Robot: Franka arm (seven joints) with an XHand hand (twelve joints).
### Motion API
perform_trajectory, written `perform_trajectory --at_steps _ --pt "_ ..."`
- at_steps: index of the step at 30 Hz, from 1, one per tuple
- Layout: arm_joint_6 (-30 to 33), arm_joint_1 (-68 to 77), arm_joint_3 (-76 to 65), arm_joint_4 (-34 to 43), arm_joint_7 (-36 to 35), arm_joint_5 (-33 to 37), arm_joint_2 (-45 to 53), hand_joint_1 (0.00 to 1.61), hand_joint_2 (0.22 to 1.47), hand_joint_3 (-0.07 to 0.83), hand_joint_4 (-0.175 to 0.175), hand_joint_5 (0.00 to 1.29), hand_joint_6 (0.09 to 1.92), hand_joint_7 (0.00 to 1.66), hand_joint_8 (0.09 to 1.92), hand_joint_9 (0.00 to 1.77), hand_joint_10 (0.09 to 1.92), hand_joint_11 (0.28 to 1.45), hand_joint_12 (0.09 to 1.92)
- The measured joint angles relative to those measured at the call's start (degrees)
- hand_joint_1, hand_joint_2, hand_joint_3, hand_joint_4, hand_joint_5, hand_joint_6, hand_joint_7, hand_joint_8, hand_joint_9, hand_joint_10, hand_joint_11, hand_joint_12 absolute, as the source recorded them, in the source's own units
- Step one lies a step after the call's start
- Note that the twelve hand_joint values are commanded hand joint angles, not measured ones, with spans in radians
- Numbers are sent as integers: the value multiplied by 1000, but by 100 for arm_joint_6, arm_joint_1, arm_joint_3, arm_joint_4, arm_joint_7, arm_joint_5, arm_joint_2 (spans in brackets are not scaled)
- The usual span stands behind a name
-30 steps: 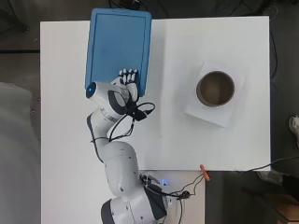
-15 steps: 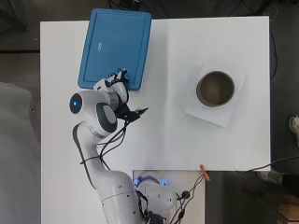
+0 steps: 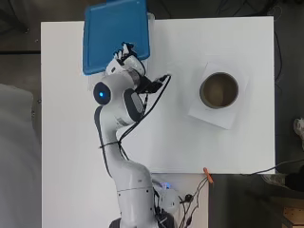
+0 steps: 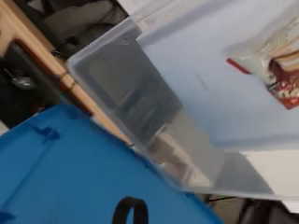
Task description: Teleoperate dual arm-hand system to remove items from a box
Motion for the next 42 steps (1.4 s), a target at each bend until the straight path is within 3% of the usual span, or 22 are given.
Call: perform_trajectory --at_steps 2,5,6,7,8,9,12,13,14,15,16,17,18,20,21,22,24,25,28,30,37,42 --pt "422 -62 -200 190 -1125 205 596 1356 1141 -2 -120 707 1286 930 946 1090 1057 613 916" --pt "1093 50 -686 389 -3114 429 1075 1362 1128 0 -129 718 1281 957 896 1123 989 629 837" --pt "1212 118 -837 552 -3643 564 1169 1064 1135 1 -101 548 886 763 646 933 719 556 626" --pt "1256 126 -891 694 -3905 671 1270 641 1042 -8 -83 323 504 457 373 601 422 459 393" --pt "1249 99 -897 864 -4039 750 1430 342 931 -13 -73 170 261 243 195 370 226 398 224" --pt "1134 67 -876 1095 -4055 792 1649 172 858 -14 -54 84 128 124 97 251 122 370 126" --pt "267 70 -810 1968 -3766 881 2221 48 739 -18 39 8 87 12 87 122 87 370 87" --pt "-199 73 -789 2352 -3629 940 2376 111 810 -2 62 130 87 157 87 245 87 410 87" --pt "-667 71 -776 2719 -3518 1027 2460 516 948 0 9 371 474 511 326 646 108 586 140" --pt "-1088 72 -766 3033 -3430 1109 2482 728 1066 5 61 554 857 797 825 1006 636 789 730" --pt "-1424 86 -776 3268 -3360 1182 2459 820 1148 6 111 645 1105 927 1281 1193 1183 919 1237" --pt "-1628 107 -805 3399 -3311 1264 2410 855 1199 5 142 678 1250 974 1575 1275 1536 975 1553" --pt "-1750 115 -846 3438 -3235 1386 2335 871 1222 2 159 699 1314 931 1571 1210 1641 900 1654" --pt "-1715 100 -846 3108 -2995 1576 2212 703 1101 -10 30 523 584 864 1295 1095 1554 749 1612" --pt "-1660 98 -819 2789 -2830 1664 2153 613 1052 -9 -13 480 320 865 1293 1095 1548 749 1637" --pt "-1658 95 -785 2467 -2618 1756 2079 520 1017 -7 -40 452 164 868 1336 1105 1569 766 1674" --pt "-1922 93 -721 1821 -1995 1999 1920 370 973 -5 -67 425 87 860 1439 1108 1623 780 1722" --pt "-2115 94 -687 1586 -1692 2073 1887 329 962 -4 -71 424 87 834 1463 1071 1625 738 1699" --pt "-2411 116 -515 1203 -1247 2098 1758 225 902 -3 -25 382 87 532 396 661 458 529 469" --pt "-2421 142 -359 1050 -1177 2073 1716 211 886 -1 -11 360 87 481 106 579 132 517 130" --pt "-2365 188 -91 794 -953 1917 1789 223 890 2 5 318 87 490 87 613 87 565 87" --pt "-2413 169 -136 1204 -711 1929 2281 244 882 -2 6 288 87 406 87 527 87 527 87"
